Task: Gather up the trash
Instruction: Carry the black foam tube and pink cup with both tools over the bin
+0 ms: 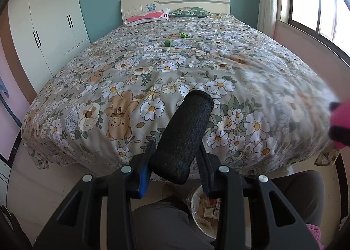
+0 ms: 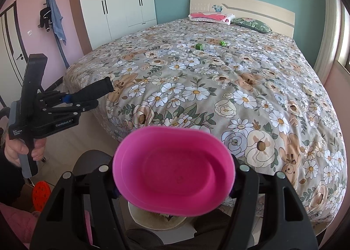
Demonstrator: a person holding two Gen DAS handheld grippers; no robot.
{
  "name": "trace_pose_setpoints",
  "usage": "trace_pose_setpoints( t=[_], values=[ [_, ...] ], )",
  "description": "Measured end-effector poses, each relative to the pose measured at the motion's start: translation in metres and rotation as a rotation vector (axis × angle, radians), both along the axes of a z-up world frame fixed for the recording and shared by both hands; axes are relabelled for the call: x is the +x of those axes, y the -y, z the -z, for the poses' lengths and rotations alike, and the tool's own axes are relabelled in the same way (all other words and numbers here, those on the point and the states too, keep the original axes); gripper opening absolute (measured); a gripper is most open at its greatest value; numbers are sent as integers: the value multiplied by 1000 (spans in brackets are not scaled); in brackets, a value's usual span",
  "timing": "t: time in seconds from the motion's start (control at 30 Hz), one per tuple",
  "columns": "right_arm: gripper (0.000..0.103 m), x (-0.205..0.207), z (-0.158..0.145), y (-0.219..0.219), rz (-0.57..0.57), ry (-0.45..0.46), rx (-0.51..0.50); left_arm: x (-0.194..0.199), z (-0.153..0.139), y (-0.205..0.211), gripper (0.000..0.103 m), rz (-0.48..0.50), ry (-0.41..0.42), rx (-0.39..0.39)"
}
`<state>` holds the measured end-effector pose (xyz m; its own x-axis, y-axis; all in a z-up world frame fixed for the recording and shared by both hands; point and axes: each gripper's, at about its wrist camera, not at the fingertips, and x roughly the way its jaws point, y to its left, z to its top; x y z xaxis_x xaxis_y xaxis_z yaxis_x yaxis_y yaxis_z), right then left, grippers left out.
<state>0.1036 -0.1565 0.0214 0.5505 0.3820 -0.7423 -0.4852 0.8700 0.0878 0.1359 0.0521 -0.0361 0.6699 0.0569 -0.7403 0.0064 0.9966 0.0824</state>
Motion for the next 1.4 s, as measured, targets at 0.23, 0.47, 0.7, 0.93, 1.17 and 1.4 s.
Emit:
trace_pose_setpoints(
  t=[0.23,0.47,0.7,0.93,1.17,1.4],
  values=[
    [67,4,23,-5,-8,-54,-4,2,25,10,40,25,-53,-13],
    [67,5,46,-10,-19,-100,-8,5,48,18,40,41,-104,-23],
    [67,7,73,-14,-23,-158,-6,8,71,23,40,50,-156,-31],
    [67,8,106,-19,-36,-229,-19,14,98,27,40,54,-213,-42],
    [67,9,145,-21,-40,-319,-38,19,130,38,40,83,-289,-42],
    [67,11,193,-26,-55,-427,-69,25,172,53,40,118,-389,-30]
  ],
)
